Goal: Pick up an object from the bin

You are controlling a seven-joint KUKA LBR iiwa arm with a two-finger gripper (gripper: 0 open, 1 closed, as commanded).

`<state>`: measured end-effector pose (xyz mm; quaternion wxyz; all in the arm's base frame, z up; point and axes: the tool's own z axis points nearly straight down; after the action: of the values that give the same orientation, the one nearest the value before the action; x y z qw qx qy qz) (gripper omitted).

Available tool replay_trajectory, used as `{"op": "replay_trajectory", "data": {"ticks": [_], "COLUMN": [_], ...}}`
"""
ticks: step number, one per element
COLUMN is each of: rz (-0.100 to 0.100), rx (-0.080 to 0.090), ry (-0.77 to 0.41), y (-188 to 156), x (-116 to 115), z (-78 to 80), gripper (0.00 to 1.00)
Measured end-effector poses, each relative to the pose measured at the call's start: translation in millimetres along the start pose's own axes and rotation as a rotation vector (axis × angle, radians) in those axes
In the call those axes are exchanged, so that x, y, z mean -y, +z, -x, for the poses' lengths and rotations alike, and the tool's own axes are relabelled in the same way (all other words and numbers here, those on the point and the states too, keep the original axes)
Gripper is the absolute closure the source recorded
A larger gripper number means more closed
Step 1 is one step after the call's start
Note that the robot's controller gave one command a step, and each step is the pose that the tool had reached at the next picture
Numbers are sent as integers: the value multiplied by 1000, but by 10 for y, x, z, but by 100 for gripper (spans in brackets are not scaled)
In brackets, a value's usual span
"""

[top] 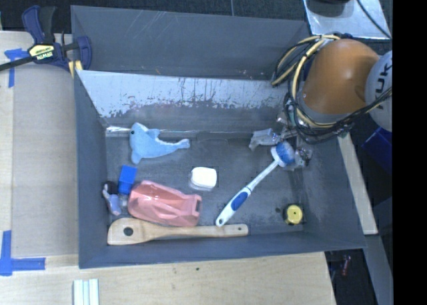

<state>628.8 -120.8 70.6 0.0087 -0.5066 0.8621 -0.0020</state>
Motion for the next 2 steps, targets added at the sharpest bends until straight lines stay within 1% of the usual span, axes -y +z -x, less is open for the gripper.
{"op": "replay_trajectory", "data": {"ticks": [1, 2], "rz": [4, 3], "rx": [10, 10], "ry": [-35, -35], "y": [-46, -31], "x": [82, 80], "z": [-219, -222], "gripper": [100, 100]}}
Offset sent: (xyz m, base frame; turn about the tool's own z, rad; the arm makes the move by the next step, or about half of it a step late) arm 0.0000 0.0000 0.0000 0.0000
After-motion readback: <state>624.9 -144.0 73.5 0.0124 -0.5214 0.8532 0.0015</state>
